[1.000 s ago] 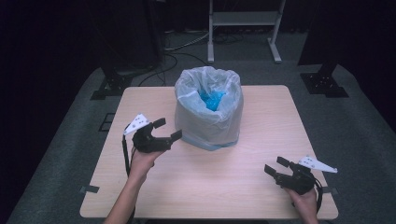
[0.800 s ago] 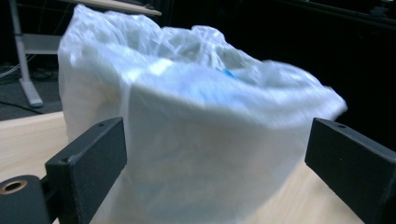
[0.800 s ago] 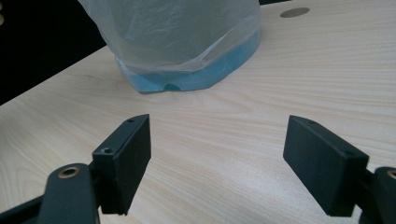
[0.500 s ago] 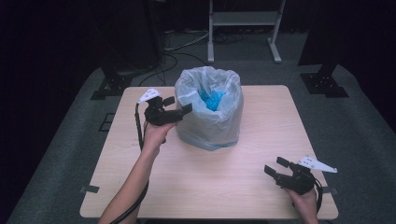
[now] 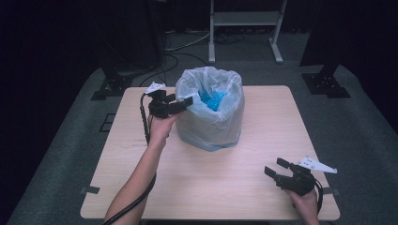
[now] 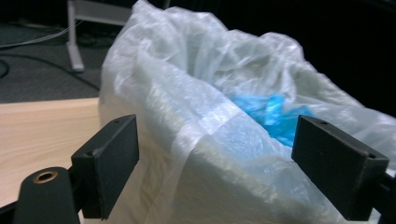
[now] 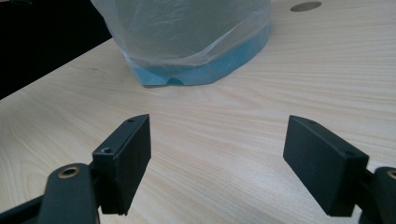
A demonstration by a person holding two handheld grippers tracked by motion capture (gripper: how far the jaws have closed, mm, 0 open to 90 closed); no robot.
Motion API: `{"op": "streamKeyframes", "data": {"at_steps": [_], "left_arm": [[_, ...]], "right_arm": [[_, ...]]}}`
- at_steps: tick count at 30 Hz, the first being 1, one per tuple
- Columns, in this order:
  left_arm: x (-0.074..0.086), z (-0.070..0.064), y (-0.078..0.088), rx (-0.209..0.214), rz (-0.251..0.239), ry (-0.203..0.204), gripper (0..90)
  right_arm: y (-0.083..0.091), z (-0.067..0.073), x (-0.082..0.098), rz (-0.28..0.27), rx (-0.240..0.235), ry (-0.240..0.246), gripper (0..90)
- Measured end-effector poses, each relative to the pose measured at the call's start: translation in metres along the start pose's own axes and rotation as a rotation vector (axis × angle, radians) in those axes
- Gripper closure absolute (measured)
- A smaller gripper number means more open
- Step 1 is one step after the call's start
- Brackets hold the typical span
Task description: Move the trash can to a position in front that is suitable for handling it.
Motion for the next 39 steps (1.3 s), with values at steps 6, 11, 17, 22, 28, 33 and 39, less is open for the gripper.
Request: {"op": "streamKeyframes", "data": {"at_steps": [6, 11, 17, 22, 28, 33, 39], "left_arm": [[0.001, 0.007, -0.003, 0.007, 0.026, 0.047, 22.5], [-0.001, 0.008, -0.006, 0.022, 0.036, 0.050, 29.7], [-0.005, 0.008, -0.007, 0.025, 0.050, 0.056, 39.6], [-0.005, 0.009, -0.004, 0.029, 0.056, 0.080, 42.8], [-0.003, 0.007, 0.003, 0.015, 0.044, 0.105, 43.9], [-0.001, 0.005, 0.009, 0.006, 0.047, 0.103, 44.1], [0.001, 0.004, 0.021, -0.005, 0.060, 0.098, 44.2]], "right_arm": [[0.000, 0.000, 0.000, 0.001, -0.002, 0.000, 22.1], [0.000, 0.000, 0.000, 0.002, -0.002, 0.003, 22.1], [0.001, 0.000, 0.000, -0.003, 0.002, 0.009, 22.1], [0.002, -0.001, 0.000, -0.004, 0.003, 0.005, 22.2], [0.001, 0.000, 0.000, -0.002, 0.003, 0.009, 22.1], [0.001, 0.000, 0.000, -0.003, 0.004, 0.009, 22.1], [0.000, 0.000, 0.000, -0.002, 0.002, 0.006, 22.1]]}}
Point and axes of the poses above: each handheld gripper's, and its own axes: y roughly backward along the jaws, x roughly out of its underside, z roughly to its left, the point moved 1 cm from there along -y, roughly forward along the jaws, and after that the axes turned 7 degrees about x, right-handed, at the moved point
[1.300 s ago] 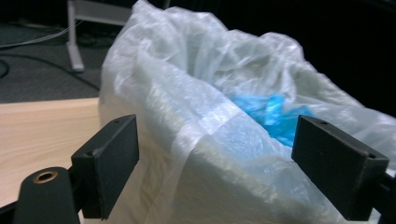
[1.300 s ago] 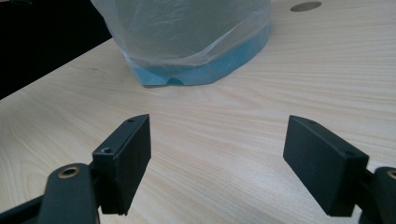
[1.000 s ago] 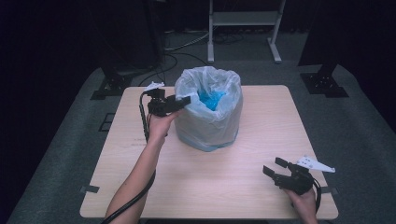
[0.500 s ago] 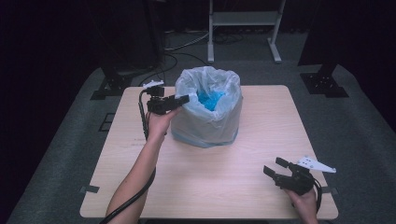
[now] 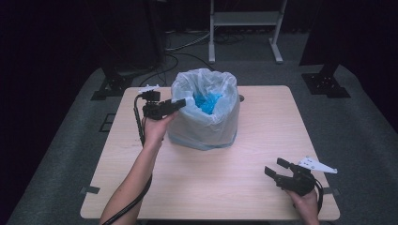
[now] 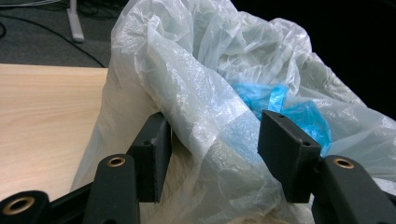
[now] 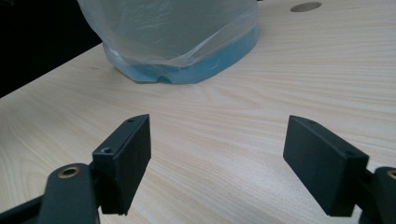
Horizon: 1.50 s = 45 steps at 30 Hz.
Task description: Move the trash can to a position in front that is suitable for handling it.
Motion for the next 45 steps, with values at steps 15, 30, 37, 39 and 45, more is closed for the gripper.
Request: {"op": "streamKeyframes", "data": {"at_steps": [15, 30, 37, 39, 45], "left_arm": [[0.011, 0.009, 0.040, -0.019, 0.001, 0.009, 44.8], [0.026, 0.018, 0.096, -0.023, 0.013, 0.012, 44.6], [0.036, 0.021, 0.124, -0.032, 0.013, 0.005, 44.4], [0.039, 0.020, 0.130, -0.033, 0.019, -0.001, 44.4], [0.045, 0.020, 0.143, -0.018, 0.020, 0.013, 44.2]], "right_arm": [[-0.002, 0.001, 0.000, 0.003, -0.001, 0.009, 22.2], [-0.003, 0.003, 0.000, 0.009, -0.002, 0.009, 22.1], [-0.006, 0.006, 0.000, 0.017, -0.003, 0.015, 22.1], [-0.007, 0.006, 0.000, 0.017, -0.004, 0.015, 22.2], [-0.008, 0.008, 0.000, 0.022, -0.005, 0.016, 22.2]]}}
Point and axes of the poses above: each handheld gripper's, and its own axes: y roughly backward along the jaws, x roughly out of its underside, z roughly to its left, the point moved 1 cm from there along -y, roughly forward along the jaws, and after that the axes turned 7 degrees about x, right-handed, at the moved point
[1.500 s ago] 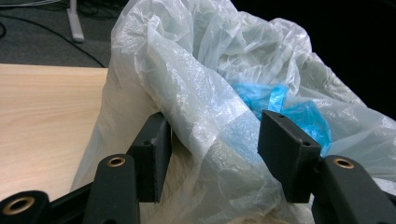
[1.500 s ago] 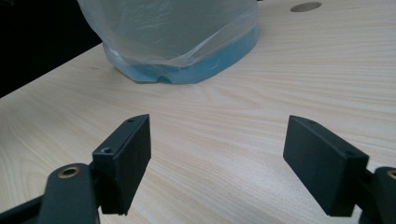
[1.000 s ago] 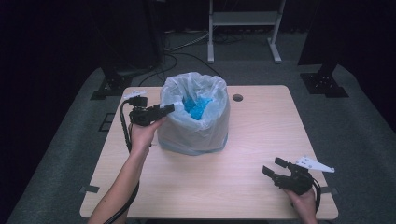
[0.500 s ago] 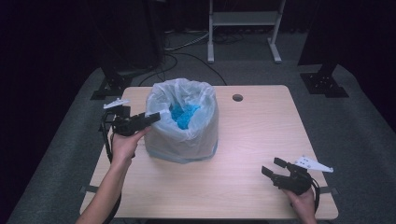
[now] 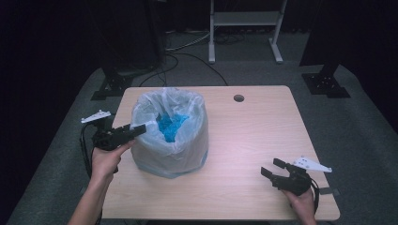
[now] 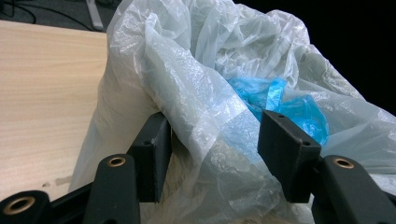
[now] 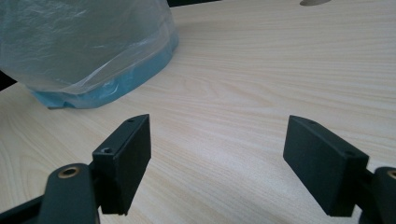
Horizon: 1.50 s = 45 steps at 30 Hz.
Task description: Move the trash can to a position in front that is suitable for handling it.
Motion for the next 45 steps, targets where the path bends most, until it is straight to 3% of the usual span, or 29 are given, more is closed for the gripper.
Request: {"op": "streamKeyframes", "data": {"at_steps": [6, 9, 17, 27, 32, 36, 45], "left_arm": [[0.004, -0.001, 0.005, 0.006, -0.005, -0.005, 43.7], [0.004, -0.002, 0.005, -0.016, -0.016, -0.036, 41.0], [0.006, -0.003, 0.002, -0.056, -0.048, -0.063, 41.2], [0.011, -0.003, 0.003, -0.065, -0.105, -0.057, 42.3], [0.016, 0.000, 0.004, -0.057, -0.150, -0.032, 41.6], [0.016, -0.001, 0.006, -0.089, -0.174, -0.063, 40.0], [0.014, -0.004, 0.010, -0.136, -0.200, -0.142, 57.7]], "right_arm": [[0.000, 0.000, 0.000, 0.000, 0.001, 0.000, 22.1], [0.000, 0.000, 0.000, 0.000, 0.001, -0.001, 22.1], [0.001, -0.001, 0.000, -0.004, 0.004, -0.005, 22.1], [0.000, -0.001, 0.000, -0.006, 0.006, -0.005, 22.1], [0.000, -0.001, 0.000, -0.007, 0.007, -0.011, 22.1], [-0.001, 0.000, 0.000, -0.005, 0.007, -0.008, 22.2], [-0.001, 0.000, -0.001, -0.008, 0.002, -0.013, 22.1]]}}
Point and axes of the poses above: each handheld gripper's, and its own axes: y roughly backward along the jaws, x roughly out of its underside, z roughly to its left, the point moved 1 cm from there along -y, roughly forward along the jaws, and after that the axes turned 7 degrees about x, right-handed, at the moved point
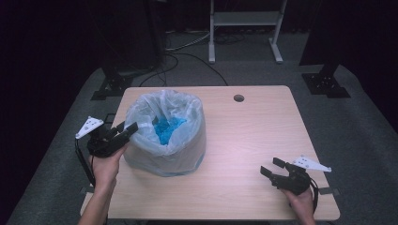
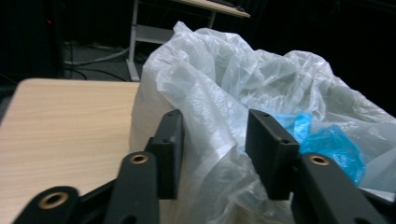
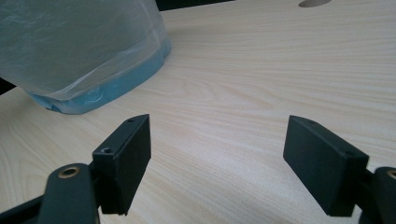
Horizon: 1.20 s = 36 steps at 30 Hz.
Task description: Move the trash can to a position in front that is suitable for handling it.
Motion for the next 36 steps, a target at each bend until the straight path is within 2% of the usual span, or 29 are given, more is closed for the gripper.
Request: {"op": "streamKeyframes", "data": {"at_steps": [4, 6, 9, 13, 20, 27, 36], "left_arm": [[-0.002, 0.002, 0.003, -0.002, -0.029, -0.019, 67.7], [-0.004, 0.003, 0.005, -0.002, -0.041, -0.034, 72.8], [-0.006, 0.002, 0.007, 0.021, -0.060, -0.048, 79.3], [-0.010, 0.002, 0.010, 0.052, -0.078, -0.072, 86.1], [-0.013, 0.003, 0.012, 0.092, -0.073, -0.102, 88.1], [-0.013, 0.006, 0.016, 0.107, -0.080, -0.107, 88.1], [-0.014, 0.008, 0.020, 0.125, -0.081, -0.108, 88.2]], "right_arm": [[-0.002, 0.002, -0.009, -0.020, -0.038, -0.015, 22.2], [-0.006, 0.004, -0.019, -0.029, -0.071, -0.017, 22.2], [-0.015, 0.012, -0.038, -0.047, -0.130, -0.020, 22.2], [-0.033, 0.032, -0.073, -0.065, -0.200, 0.038, 22.2], [-0.059, 0.066, -0.120, -0.062, -0.314, 0.152, 22.1], [-0.086, 0.090, -0.153, -0.043, -0.346, 0.219, 22.1], [-0.125, 0.119, -0.184, -0.020, -0.363, 0.263, 22.1]]}}
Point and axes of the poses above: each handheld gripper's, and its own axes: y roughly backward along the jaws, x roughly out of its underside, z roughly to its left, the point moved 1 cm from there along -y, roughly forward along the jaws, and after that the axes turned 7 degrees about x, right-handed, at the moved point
